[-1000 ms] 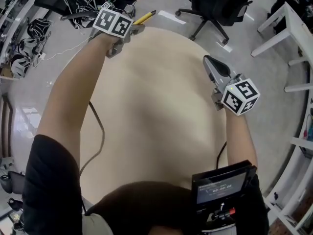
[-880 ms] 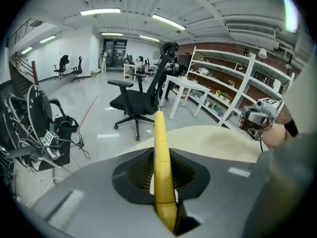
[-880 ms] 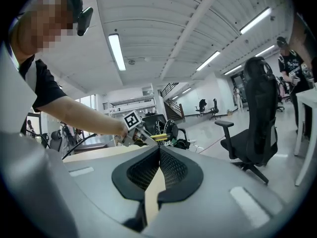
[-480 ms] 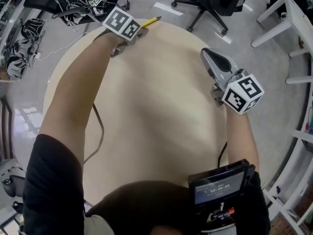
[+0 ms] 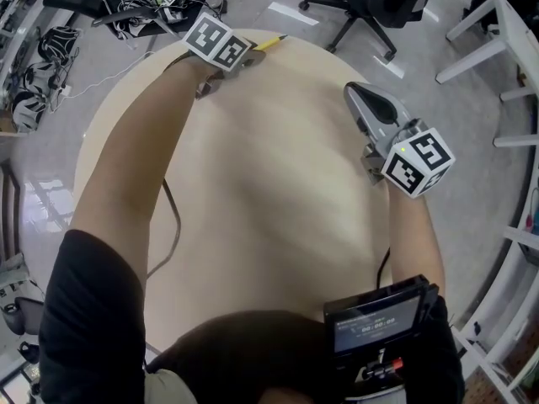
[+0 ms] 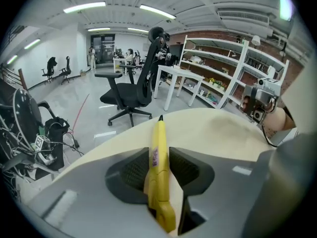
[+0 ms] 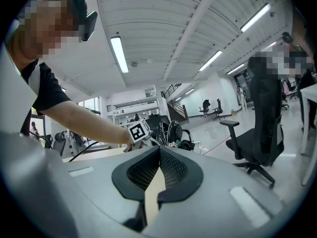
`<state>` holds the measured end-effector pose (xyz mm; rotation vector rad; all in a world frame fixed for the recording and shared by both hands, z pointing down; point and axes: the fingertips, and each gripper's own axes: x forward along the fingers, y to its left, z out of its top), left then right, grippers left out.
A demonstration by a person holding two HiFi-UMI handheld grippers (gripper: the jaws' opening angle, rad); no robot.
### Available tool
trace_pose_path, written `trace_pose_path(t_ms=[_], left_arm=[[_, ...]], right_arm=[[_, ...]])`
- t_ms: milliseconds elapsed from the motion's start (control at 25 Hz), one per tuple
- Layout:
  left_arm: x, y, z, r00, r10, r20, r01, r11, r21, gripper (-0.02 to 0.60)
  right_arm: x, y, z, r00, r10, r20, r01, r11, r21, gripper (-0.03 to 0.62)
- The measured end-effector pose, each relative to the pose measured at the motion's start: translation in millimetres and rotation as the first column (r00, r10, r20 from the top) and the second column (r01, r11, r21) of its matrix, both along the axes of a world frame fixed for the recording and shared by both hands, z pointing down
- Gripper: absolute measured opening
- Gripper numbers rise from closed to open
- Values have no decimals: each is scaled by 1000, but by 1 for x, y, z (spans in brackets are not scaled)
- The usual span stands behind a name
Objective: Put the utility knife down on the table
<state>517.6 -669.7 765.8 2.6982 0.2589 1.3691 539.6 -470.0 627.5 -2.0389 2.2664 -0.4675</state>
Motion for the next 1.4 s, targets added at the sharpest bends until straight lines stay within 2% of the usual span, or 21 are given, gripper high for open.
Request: trace_pose_path(t_ms=[160,320,600,800,880,1080,1120,1240,1400], left_arm=[[0,7,-2,999,42,-10,-42,999,-17,190],[2,12,-2,999,47,-26,-48,998,-32,242],[4,8,-5,999,14,-35,-15,999,-41,293],[0,-2,-26,996,-50,-77,46,998,-49,295],[-6,-5,-44,992,-71,-105,66,996,-52,262],[-29,-9,-116,969,-109,-222,101,994,-45,26],[-35,-11,-134,961,-120,-250,114,993,-38,2],[-59,-13,-189,932,-151,-331,159,987,-4,0],[-109,5,-265,905,-157,-395,197,978,63,0]], right_arm=[[-1,-2,-2,1000,-3,2,3,1000,2,15],[-3,-2,-2,1000,-8,3,8,1000,5,15],[-2,0,-2,1000,-6,2,6,1000,1,15],[-1,4,-3,1000,4,2,-4,1000,-12,15],[-5,7,-10,1000,11,6,-11,1000,-9,15],[-21,17,-41,1000,12,3,-12,1000,-13,15],[-23,16,-50,1000,10,-3,-10,1000,-7,15],[-38,16,-83,1000,-8,-14,8,1000,18,15],[-72,16,-137,997,-62,-52,65,996,55,15]])
